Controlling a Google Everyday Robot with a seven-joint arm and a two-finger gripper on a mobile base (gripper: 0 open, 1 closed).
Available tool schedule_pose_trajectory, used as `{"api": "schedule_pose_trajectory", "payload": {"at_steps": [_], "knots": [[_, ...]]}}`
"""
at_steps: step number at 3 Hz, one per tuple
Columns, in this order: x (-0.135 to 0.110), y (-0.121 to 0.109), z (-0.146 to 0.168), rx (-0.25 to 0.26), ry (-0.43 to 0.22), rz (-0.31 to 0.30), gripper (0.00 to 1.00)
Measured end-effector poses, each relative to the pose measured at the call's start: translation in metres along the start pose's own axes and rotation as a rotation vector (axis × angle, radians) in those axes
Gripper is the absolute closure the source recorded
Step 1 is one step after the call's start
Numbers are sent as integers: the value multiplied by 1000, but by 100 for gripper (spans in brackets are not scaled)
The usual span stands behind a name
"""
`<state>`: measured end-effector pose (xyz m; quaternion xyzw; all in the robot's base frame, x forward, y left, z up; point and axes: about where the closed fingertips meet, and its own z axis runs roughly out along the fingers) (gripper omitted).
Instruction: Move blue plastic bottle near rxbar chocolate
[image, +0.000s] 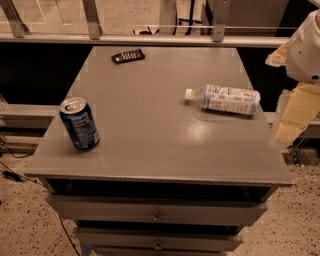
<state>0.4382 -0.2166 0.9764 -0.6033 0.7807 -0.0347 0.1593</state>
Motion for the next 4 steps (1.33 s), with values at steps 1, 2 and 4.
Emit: {"api": "schedule_pose_trajectory", "payload": {"at_steps": [1, 2, 4], "knots": [[0, 0, 0, 0, 0, 0, 0], [-10, -22, 19, 16, -62, 8, 0], [-35, -118, 88, 65, -242, 38, 0]]}}
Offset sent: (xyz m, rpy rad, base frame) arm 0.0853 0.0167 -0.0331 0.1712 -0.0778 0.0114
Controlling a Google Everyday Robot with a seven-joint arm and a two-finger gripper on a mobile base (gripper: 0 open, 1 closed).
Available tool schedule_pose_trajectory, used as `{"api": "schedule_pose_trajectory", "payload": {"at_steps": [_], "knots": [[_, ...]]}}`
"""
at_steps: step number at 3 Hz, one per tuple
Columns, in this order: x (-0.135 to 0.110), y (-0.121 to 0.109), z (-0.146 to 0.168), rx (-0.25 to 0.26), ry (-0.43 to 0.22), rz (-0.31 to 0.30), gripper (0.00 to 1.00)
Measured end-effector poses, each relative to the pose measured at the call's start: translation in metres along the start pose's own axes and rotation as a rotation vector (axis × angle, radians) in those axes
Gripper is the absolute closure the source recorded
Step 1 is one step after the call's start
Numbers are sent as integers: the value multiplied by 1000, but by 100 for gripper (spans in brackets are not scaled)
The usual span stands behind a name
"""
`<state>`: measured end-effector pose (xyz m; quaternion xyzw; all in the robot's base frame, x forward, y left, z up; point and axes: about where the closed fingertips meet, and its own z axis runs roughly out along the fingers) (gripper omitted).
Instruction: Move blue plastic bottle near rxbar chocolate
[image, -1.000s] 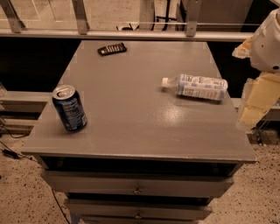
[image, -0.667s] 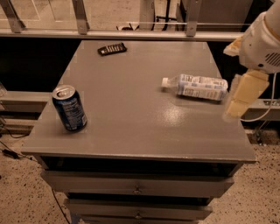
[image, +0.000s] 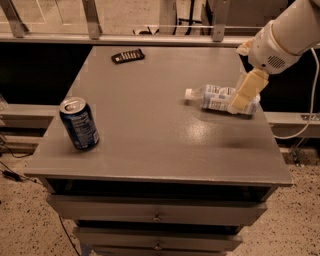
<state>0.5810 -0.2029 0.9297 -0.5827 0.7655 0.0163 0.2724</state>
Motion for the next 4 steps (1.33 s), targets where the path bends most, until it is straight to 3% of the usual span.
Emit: {"api": "schedule_pose_trajectory", "payload": {"at_steps": [1, 2, 4], "knots": [[18, -24, 57, -60, -28, 74, 0], [29, -30, 85, -95, -25, 112, 0], [28, -45, 102, -107, -9, 130, 48]]}}
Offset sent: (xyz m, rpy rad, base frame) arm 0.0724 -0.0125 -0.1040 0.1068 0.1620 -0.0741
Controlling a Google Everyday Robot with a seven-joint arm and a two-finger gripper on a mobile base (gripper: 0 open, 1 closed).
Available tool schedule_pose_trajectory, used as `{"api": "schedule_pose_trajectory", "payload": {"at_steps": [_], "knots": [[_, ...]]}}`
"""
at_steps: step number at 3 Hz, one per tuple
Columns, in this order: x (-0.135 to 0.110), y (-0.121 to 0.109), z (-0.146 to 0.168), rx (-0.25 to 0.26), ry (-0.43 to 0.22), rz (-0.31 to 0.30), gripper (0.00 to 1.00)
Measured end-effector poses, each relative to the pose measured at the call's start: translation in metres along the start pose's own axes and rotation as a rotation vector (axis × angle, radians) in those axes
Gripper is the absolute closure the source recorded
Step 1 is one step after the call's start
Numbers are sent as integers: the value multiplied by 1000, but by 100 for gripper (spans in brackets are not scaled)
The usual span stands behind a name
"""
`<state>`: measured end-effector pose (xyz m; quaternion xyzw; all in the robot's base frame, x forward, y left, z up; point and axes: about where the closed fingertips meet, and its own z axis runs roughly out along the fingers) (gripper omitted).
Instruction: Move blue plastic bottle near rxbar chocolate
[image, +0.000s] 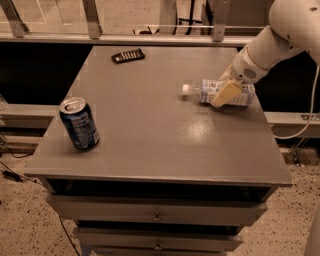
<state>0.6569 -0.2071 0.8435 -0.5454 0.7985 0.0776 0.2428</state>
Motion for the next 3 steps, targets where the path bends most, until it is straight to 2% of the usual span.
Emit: {"api": "schedule_pose_trajectory", "payload": {"at_steps": [1, 2, 3], "knots": [[-20, -6, -17, 31, -15, -9, 72], [-27, -26, -47, 100, -47, 18, 95], [-30, -28, -49, 108, -52, 16, 100]]}}
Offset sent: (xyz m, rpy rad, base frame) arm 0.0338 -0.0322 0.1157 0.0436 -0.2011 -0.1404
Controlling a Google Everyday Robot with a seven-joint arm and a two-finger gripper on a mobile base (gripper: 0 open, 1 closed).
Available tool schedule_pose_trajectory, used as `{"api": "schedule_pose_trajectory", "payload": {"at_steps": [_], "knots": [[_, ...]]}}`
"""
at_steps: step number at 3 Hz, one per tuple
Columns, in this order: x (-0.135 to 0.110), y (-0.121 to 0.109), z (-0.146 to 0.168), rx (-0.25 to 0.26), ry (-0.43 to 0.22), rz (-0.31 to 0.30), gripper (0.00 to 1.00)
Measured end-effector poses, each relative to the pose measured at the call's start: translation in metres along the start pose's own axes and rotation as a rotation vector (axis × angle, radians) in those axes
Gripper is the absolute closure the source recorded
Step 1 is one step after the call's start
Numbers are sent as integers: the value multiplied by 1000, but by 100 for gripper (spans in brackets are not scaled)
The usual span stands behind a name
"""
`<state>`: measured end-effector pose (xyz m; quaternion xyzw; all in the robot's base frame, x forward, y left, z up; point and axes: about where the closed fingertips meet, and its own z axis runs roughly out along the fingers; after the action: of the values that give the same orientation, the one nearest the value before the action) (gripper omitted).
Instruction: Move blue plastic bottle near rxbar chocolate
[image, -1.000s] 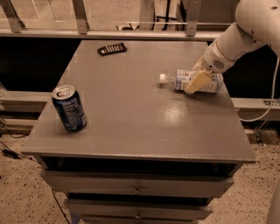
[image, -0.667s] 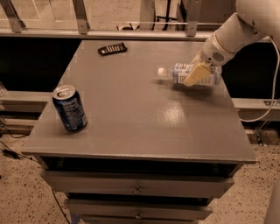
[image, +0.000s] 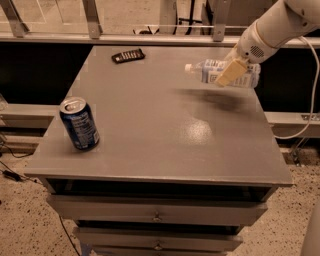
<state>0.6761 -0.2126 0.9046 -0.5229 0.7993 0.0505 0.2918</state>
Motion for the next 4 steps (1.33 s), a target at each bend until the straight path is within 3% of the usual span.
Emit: {"api": "schedule_pose_trajectory", "payload": {"at_steps": [1, 3, 4], "knots": [[0, 0, 0, 0, 0, 0, 100], [1, -89, -1, 156, -87, 255, 100], [-26, -118, 23, 163, -141, 394, 100]]}}
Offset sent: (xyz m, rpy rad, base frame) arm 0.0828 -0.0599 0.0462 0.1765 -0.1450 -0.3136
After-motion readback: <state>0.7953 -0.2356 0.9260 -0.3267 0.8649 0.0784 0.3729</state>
